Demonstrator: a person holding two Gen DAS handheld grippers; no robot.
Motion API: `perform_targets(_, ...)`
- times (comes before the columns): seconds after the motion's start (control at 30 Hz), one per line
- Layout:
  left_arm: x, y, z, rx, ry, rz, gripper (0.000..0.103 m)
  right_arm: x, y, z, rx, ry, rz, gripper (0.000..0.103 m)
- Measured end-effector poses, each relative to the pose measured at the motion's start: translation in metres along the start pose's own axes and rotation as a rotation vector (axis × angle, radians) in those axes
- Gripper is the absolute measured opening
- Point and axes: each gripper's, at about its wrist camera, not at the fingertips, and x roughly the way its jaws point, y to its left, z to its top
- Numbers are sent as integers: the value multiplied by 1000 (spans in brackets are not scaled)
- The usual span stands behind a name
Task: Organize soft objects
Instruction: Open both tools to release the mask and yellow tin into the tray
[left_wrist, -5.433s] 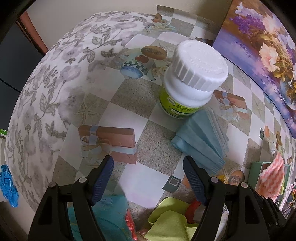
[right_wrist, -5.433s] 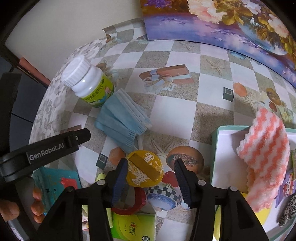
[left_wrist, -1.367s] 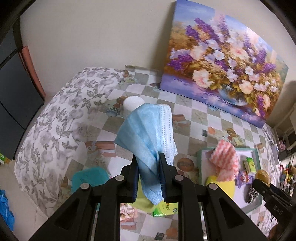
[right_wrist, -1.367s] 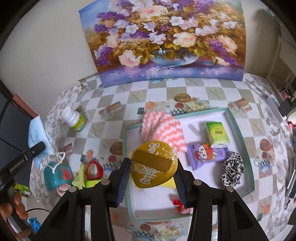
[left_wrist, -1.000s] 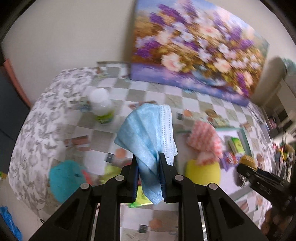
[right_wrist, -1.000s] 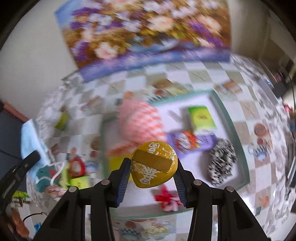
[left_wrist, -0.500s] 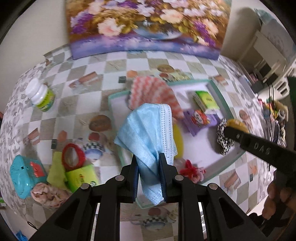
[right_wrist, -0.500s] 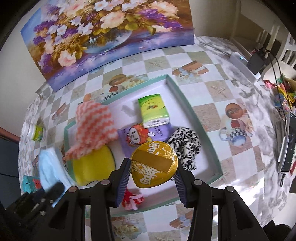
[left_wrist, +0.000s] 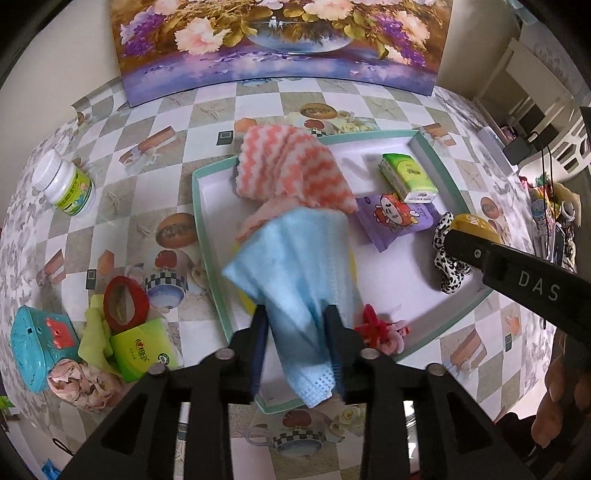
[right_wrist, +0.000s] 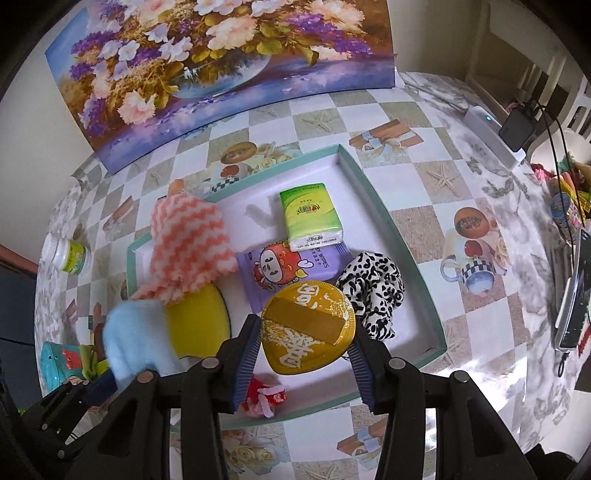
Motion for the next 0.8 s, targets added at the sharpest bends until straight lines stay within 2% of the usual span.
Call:
perform_targets(0.1,-2,1,1,-5,-3,-3,37,-3,2,0,-8,-6,2,50)
perform_targets(0.23,-5,3,2,-17,-7,-7,57,-4,6,1,-21,-9,1,50)
perform_targets(0.37,-9,9,4,-34,-17,-10,60,-5,8,1,-28,-10,-11,55)
perform_targets(0.47,-10,16,5,-55,-24,2,68,-5,9,1,-30,-11,-25,60)
perform_targets(0.53,-10,22,6,-68,-31,19,68,-5,8,1,-28,-13,-31,62)
perform_targets(0.6,-11,30,7,-84,-40,50,71,-5,7,1,-24,-13,-34,69)
perform_targets(0.67,-11,38,8,-103,-47,79,86,-4,8,1,-24,-16,-38,77)
perform_targets(0.8,-6,62,11,-164,-48,122,88,-3,9,1,-39,-28,-55,101)
